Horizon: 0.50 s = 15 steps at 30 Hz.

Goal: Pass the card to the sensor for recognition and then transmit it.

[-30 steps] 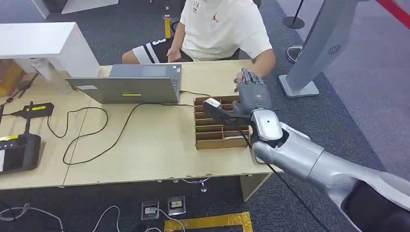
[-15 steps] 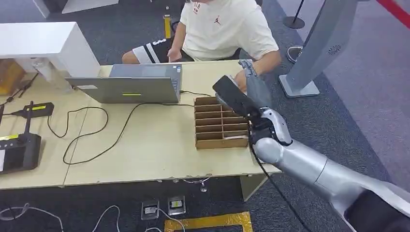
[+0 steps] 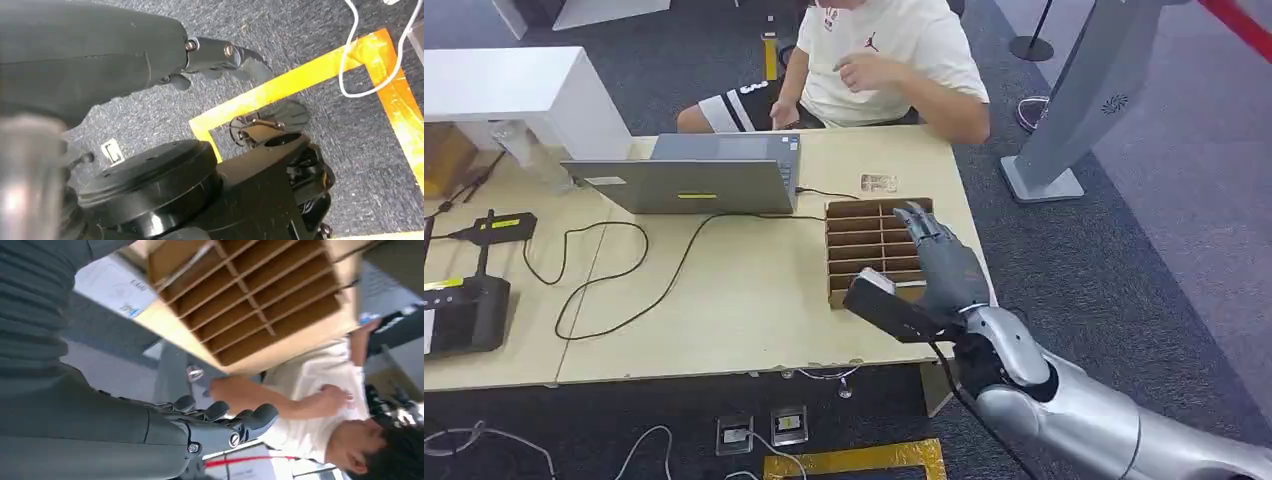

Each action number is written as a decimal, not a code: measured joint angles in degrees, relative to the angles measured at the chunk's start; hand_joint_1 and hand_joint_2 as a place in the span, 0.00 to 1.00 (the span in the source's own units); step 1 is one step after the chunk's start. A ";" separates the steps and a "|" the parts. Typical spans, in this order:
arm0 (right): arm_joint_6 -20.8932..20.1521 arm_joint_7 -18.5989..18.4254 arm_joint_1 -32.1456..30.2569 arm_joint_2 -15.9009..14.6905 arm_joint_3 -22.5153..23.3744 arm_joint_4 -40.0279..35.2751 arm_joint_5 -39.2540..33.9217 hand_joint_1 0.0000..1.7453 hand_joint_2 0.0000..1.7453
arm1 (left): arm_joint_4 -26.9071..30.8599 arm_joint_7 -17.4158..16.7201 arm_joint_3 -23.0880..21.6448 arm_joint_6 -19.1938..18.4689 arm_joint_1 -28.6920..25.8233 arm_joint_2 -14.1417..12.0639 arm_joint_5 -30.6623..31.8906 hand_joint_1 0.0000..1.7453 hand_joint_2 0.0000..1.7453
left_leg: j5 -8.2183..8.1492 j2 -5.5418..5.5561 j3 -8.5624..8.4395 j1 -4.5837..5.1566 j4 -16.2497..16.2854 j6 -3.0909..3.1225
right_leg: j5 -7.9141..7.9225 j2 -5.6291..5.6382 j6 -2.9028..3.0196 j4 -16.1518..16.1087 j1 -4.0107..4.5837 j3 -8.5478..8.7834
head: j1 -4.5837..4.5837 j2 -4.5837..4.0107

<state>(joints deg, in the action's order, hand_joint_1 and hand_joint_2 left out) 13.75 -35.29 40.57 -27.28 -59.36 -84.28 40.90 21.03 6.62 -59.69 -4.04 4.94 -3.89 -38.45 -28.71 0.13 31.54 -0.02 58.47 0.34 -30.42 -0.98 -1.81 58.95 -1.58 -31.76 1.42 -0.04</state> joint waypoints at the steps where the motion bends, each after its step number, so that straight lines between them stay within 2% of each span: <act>1: -0.71 -0.84 -0.80 -0.43 0.00 0.02 2.51 0.00 1.00 | -0.02 0.00 0.00 0.00 0.00 0.00 0.11 0.00 1.00 | 0.00 0.00 0.02 0.00 0.00 0.00 | 0.00 0.02 0.00 0.00 0.00 -0.01 | 0.00 0.00; 2: -1.58 -1.25 -1.37 -0.81 -0.02 0.02 6.61 0.00 1.00 | -0.04 -0.02 0.00 0.00 0.00 0.00 0.22 0.00 1.00 | 0.00 -0.01 0.02 0.00 0.00 0.00 | 0.00 0.03 0.00 0.01 0.00 -0.02 | 0.02 0.00; 5: -2.65 -1.54 -2.46 -1.29 0.04 0.28 12.22 0.00 1.00 | -0.09 -0.11 0.00 0.00 0.03 0.00 0.37 0.00 1.00 | 0.00 -0.01 0.01 0.00 0.00 0.00 | 0.00 0.04 0.00 0.01 0.00 -0.02 | 0.02 0.00; 15: -6.17 -1.51 -2.25 -0.70 0.20 4.46 14.93 0.00 1.00 | -0.09 -0.26 0.04 0.00 0.03 0.02 -0.24 0.00 1.00 | 0.00 0.01 0.07 -0.01 -0.01 0.00 | 0.00 -0.01 0.00 0.03 0.01 -0.01 | 0.02 0.00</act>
<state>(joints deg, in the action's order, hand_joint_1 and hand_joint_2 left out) 7.58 -36.81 38.32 -27.98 -59.17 -79.82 55.82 20.94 6.36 -59.65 -4.04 4.97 -3.87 -38.69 -28.71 0.13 31.61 -0.03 58.46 0.34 -30.41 -0.98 -1.80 58.98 -1.58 -31.76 1.44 -0.04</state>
